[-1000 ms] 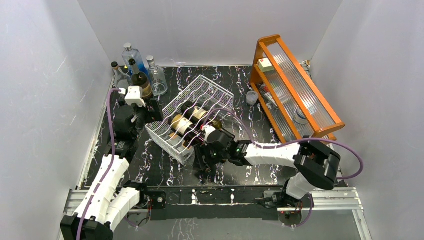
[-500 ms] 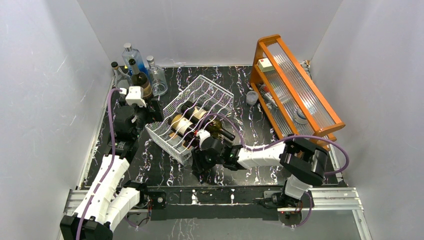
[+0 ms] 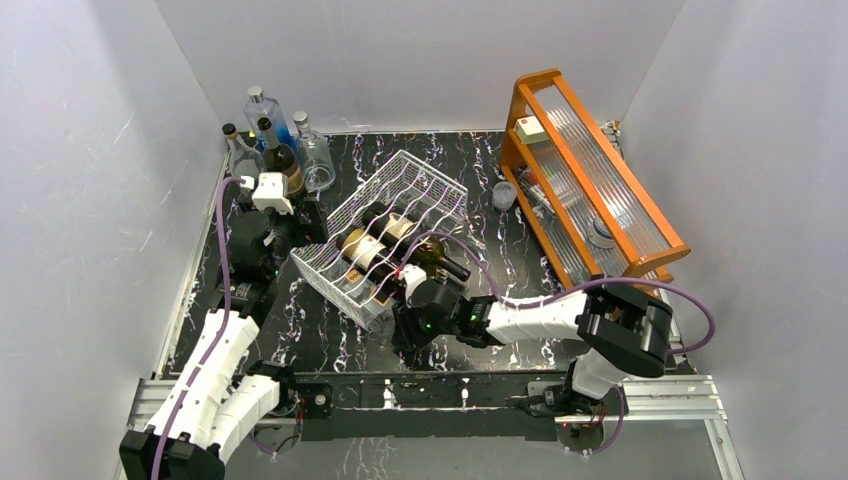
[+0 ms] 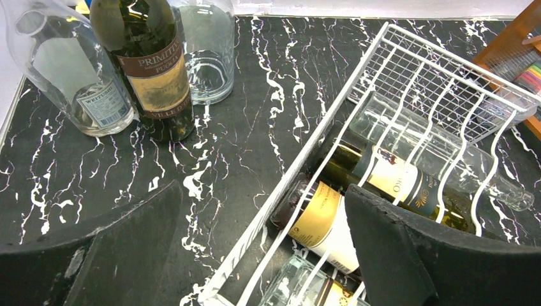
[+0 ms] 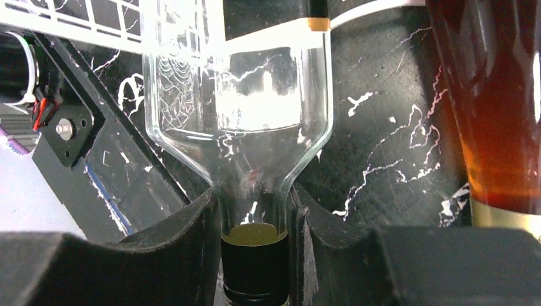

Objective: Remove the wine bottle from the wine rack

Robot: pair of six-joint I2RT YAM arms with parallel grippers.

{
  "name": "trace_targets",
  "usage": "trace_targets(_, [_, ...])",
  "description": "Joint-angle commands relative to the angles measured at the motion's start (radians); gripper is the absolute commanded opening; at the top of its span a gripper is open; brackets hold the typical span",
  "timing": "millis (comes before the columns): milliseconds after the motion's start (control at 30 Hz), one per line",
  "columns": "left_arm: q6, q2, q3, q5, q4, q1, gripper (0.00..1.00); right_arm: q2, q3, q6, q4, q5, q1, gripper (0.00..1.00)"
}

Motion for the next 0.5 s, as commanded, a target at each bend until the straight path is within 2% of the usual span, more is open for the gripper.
trace_targets(0, [0.013,-0.005,0.022,0.006,0.002,-0.009,0.98,-0.091,-0.036,0.028,-0.016,0.045,-0.011,0.37])
trace_targets(200, [0.015,-0.006,0.020,0.002,0.001,-0.009,0.98,-0.212,-0.097,0.050,-0.099,0.020,-0.008,0.35])
trace_targets(467, [0.010,-0.012,0.020,0.000,0.002,-0.012,0.98,-0.409,-0.084,0.097,-0.369,0.045,-0.008,0.31])
